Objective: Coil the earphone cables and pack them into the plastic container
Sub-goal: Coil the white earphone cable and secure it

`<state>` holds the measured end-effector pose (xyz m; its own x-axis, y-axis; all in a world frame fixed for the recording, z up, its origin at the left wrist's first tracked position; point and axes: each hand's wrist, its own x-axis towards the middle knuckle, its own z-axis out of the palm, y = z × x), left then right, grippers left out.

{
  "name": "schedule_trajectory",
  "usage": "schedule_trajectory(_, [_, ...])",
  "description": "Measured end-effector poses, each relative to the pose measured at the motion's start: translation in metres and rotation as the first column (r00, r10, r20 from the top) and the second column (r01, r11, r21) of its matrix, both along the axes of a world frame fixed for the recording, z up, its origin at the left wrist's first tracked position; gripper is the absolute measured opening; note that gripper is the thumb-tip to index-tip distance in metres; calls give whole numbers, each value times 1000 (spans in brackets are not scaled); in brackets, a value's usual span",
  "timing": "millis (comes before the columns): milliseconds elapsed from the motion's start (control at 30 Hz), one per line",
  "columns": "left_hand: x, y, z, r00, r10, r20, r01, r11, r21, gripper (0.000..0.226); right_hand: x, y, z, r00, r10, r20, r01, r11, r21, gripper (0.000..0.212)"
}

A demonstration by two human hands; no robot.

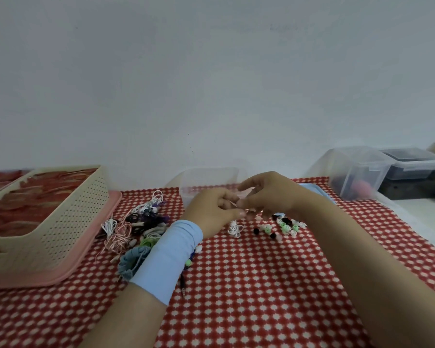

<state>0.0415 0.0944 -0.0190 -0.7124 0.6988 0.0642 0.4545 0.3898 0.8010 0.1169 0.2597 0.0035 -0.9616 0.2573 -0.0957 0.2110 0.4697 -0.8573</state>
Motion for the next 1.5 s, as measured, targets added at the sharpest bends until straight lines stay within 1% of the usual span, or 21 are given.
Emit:
schedule_trajectory(67, [-2, -1, -2, 1000, 5, 7, -5, 999, 53, 31, 0, -1, 1, 1000, -3, 10, 3, 1000, -28, 45])
schedule_trajectory(133, [-5, -4, -4, 999, -35, 40, 32, 997, 68, 29, 3, 3, 3, 999, -7, 33, 7, 1000, -18, 35])
schedule_trajectory(167, [-6, -6, -4, 996, -49, 70, 44, 996, 74, 29, 4, 7, 4, 999, -1, 49, 1, 1000, 17, 29])
schedule_trajectory(233, [-10, -8, -5, 990, -66, 121, 56, 995, 84, 31, 7, 14, 5, 997, 13, 76, -27, 984, 178, 20])
schedule_trajectory(300, [-12, -9, -5, 983, -88, 163, 72, 992, 101, 35, 7, 16, 6, 997, 23, 78, -47, 946, 321, 19])
schedule_trajectory(333, [-13, -9, -5, 979, -104, 177, 86, 991, 106, 36, 8, 16, 7, 997, 29, 75, -54, 935, 351, 19])
schedule_trajectory(433, [-13, -9, -4, 978, -123, 167, 110, 990, 85, 32, 9, 15, 8, 998, 43, 40, -54, 934, 352, 26])
schedule_trajectory(533, [-12, -9, -6, 976, -140, 164, 130, 989, 68, 25, 8, 15, 3, 999, 44, 9, -44, 944, 328, 23])
schedule_trajectory(700, [-14, -9, -9, 978, -131, 165, 118, 989, 85, 12, 5, 14, -7, 999, 39, 17, -43, 954, 296, 30])
schedule_trajectory(733, [-15, -9, -10, 979, -126, 162, 114, 990, 82, 12, 4, 16, -7, 1000, 23, 10, -25, 943, 331, 29])
schedule_trajectory(767, [-15, -9, -10, 979, -126, 159, 115, 990, 81, 11, 3, 19, -6, 1000, 7, 4, -8, 915, 404, 25])
schedule_trajectory(833, [-14, -8, -10, 981, -125, 149, 115, 990, 76, 11, 2, 24, -4, 998, 1, 61, -34, 839, 543, 16])
schedule_trajectory(900, [-15, -7, -11, 982, -119, 149, 109, 991, 72, 11, 2, 22, -6, 982, 23, 185, -124, 821, 557, 7])
schedule_trajectory(933, [-15, -6, -12, 980, -119, 161, 108, 991, 73, 11, 1, 20, -9, 971, 31, 239, -163, 814, 557, 6])
schedule_trajectory(1033, [-14, -6, -13, 973, -115, 198, 100, 991, 86, 15, -2, 16, -16, 950, 30, 311, -216, 783, 583, 10])
schedule_trajectory(1167, [-13, -7, -12, 967, -109, 231, 83, 989, 120, 12, 0, 17, -13, 959, 38, 280, -197, 801, 565, 4])
schedule_trajectory(1200, [-12, -7, -12, 961, -110, 254, 79, 988, 132, 11, 2, 17, -11, 969, 39, 244, -172, 814, 555, 2])
schedule_trajectory(1267, [-12, -7, -12, 951, -101, 292, 55, 985, 162, 10, 4, 18, -7, 989, 37, 140, -103, 857, 504, 6])
schedule_trajectory(1333, [-12, -7, -11, 953, -77, 292, 21, 981, 193, 12, 6, 20, 0, 998, 27, 64, -50, 919, 391, 6])
schedule_trajectory(1400, [-14, -8, -11, 959, -66, 274, 8, 978, 210, 14, 10, 19, 7, 996, 55, 64, -71, 957, 281, 3])
schedule_trajectory(1500, [-14, -8, -10, 953, -87, 291, 19, 973, 229, 16, 14, 13, 11, 997, 69, 30, -71, 994, 84, 12])
